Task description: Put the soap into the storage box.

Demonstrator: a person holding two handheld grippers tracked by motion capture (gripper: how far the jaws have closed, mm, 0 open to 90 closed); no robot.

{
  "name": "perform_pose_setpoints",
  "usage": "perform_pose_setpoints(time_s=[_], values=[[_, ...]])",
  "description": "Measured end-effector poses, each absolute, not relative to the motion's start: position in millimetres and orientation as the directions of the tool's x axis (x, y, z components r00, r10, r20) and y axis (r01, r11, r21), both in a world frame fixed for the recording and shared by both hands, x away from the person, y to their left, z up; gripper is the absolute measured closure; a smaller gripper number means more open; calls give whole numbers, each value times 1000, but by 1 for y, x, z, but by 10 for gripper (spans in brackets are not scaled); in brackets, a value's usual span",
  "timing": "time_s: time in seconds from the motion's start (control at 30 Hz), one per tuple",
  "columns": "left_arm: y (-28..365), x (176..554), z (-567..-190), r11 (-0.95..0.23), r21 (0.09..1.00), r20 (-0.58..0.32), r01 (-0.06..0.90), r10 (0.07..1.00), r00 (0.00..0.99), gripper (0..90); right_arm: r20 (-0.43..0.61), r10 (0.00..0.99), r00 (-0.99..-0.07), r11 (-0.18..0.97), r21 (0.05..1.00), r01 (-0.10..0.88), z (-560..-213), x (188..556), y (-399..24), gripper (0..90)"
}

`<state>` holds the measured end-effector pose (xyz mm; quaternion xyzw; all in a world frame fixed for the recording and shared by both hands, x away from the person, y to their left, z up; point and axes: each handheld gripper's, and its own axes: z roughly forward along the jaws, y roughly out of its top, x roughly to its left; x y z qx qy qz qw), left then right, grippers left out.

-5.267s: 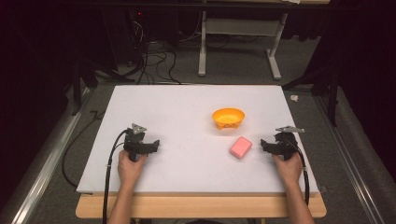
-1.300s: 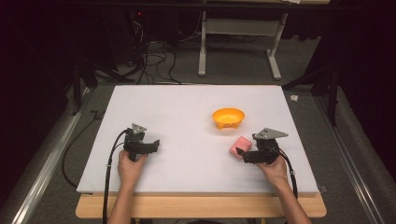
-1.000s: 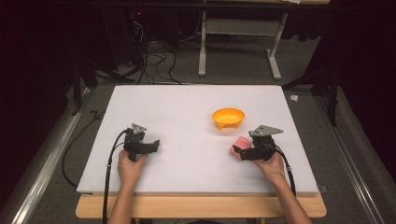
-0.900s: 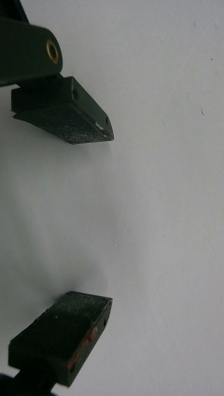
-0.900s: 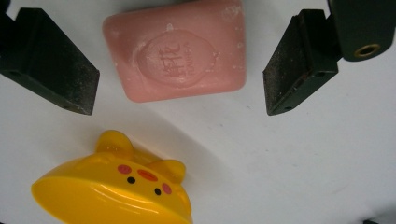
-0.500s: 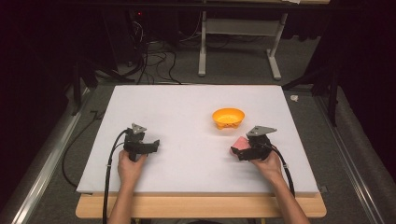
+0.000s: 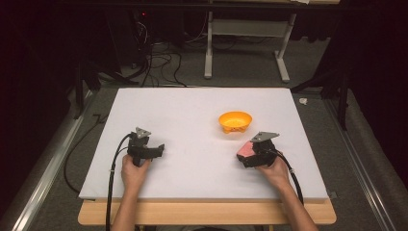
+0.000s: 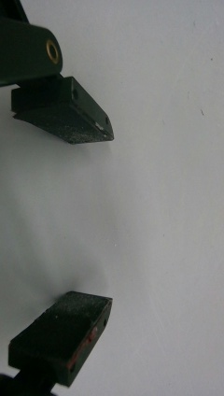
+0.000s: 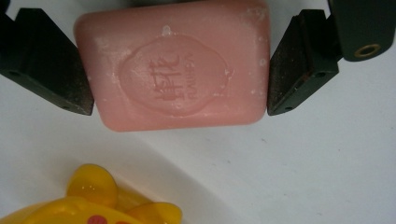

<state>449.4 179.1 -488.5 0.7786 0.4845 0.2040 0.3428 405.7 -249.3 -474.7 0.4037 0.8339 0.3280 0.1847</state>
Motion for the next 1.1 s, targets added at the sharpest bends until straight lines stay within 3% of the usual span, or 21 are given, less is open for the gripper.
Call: perform_pose_setpoints(time_s=[1.1], values=[[179,449,-488,-298,730,-14,615,893,449,173,18,801,-598,414,706,575,-475,400,-254,139]])
